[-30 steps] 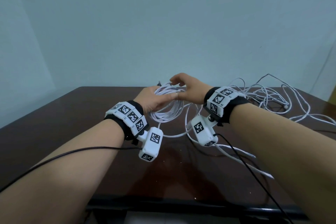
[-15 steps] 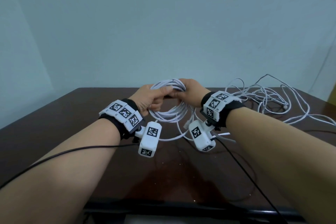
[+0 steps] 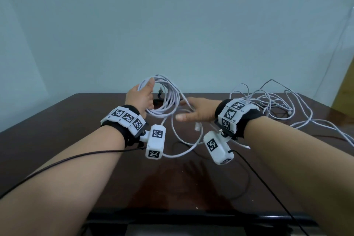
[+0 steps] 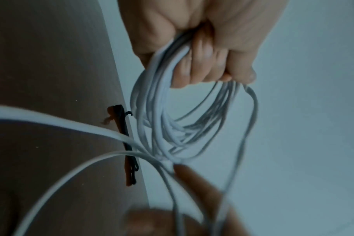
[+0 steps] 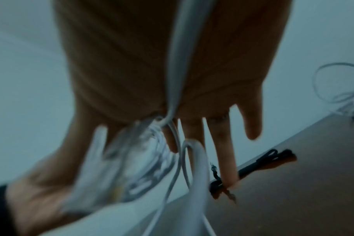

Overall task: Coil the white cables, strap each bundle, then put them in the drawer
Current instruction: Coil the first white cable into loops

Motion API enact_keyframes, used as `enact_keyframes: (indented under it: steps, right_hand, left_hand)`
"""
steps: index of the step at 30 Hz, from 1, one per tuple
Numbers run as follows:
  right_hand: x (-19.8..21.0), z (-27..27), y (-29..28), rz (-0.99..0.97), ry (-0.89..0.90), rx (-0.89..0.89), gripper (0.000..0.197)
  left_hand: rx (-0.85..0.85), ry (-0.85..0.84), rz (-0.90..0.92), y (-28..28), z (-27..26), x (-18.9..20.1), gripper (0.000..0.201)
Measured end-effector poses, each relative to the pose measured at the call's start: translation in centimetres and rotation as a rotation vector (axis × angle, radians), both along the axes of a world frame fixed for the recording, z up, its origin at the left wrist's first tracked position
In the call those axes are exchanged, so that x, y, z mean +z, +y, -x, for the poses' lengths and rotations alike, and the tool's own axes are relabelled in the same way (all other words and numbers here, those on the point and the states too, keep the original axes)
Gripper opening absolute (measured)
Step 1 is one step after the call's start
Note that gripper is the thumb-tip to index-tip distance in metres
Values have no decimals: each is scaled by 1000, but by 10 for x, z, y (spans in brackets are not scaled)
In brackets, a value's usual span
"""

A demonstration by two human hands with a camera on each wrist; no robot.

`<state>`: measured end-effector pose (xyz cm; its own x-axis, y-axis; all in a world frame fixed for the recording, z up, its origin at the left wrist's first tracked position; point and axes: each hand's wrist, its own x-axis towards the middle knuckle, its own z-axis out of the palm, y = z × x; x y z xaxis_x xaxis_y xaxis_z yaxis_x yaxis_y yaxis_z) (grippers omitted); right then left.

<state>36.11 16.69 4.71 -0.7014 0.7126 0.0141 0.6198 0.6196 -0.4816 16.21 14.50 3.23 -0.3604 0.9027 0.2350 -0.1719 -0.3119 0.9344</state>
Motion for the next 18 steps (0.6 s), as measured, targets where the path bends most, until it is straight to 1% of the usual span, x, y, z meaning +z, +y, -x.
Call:
enact_keyframes:
  steps: [1, 2, 4, 6, 7, 9, 10, 11, 12, 14, 15, 16, 17, 18]
  right_hand:
    - [-2, -2, -4, 24, -90, 16, 76]
    - [-3, -4, -6, 35, -137, 3, 72]
    - [-5, -7, -6, 36, -155, -87, 66]
    - [-7, -12, 0, -111, -216, -221, 54]
    - [-7, -16, 5, -204, -218, -327, 45]
    - [-4, -24, 9, -335, -81, -569, 26]
    - [-1, -27, 11, -375, 4, -659, 19]
    - [4, -29, 13, -407, 92, -717, 17]
    - [10, -29, 16, -447, 190, -753, 18]
    - [18, -26, 21, -540, 360, -790, 29]
    - [18, -24, 22, -593, 382, -803, 38]
    - [14, -22, 25, -650, 277, -801, 53]
    - [5, -22, 28, -663, 61, -782, 73]
    - [-7, -22, 30, -617, -164, -744, 91]
  left_hand:
    - [27, -43, 5, 3, 2, 1, 33]
    - [48, -90, 14, 4, 3, 3, 34]
    - [75, -180, 40, 4, 6, 8, 32]
    - [117, -235, 69, 0, 14, 12, 31]
    - [145, -235, 82, -2, 19, 12, 32]
    - [215, -170, 106, -5, 28, 6, 37]
    - [243, -137, 113, -7, 29, 3, 39]
    - [256, -122, 116, -8, 29, 0, 39]
    - [249, -125, 119, -9, 26, -1, 39]
    - [209, -144, 124, -12, 16, -2, 38]
    - [190, -160, 119, -12, 13, -2, 38]
    - [172, -186, 112, -11, 10, -4, 38]
    - [153, -214, 109, -10, 10, -5, 38]
    - [135, -242, 114, -8, 11, -8, 38]
